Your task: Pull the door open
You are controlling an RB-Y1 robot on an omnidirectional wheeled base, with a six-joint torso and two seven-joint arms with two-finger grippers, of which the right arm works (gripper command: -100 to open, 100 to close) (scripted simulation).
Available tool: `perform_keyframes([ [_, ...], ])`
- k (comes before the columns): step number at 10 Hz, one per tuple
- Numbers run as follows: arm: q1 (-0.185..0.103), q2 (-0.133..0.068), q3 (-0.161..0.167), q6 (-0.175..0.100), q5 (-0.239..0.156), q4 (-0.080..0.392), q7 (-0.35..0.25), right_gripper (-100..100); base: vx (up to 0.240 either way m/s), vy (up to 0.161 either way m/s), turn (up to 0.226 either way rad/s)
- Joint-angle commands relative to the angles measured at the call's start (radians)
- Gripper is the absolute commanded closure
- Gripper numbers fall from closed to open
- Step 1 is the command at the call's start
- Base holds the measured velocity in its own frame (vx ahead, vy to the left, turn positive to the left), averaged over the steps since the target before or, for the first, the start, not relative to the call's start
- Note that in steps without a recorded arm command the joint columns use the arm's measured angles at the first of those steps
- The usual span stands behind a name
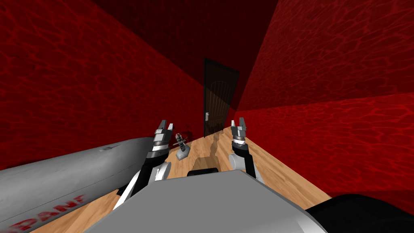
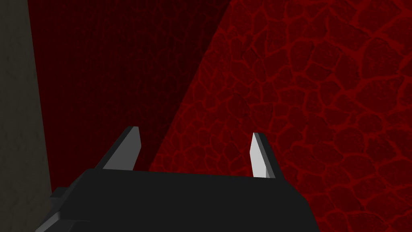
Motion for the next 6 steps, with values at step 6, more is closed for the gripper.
perform_keyframes([
  [6, -0.081, -0.042, 0.006, -0.002, 0.059, 0.147, 0.077, -100, 0.076, 0.004, -0.004],
])
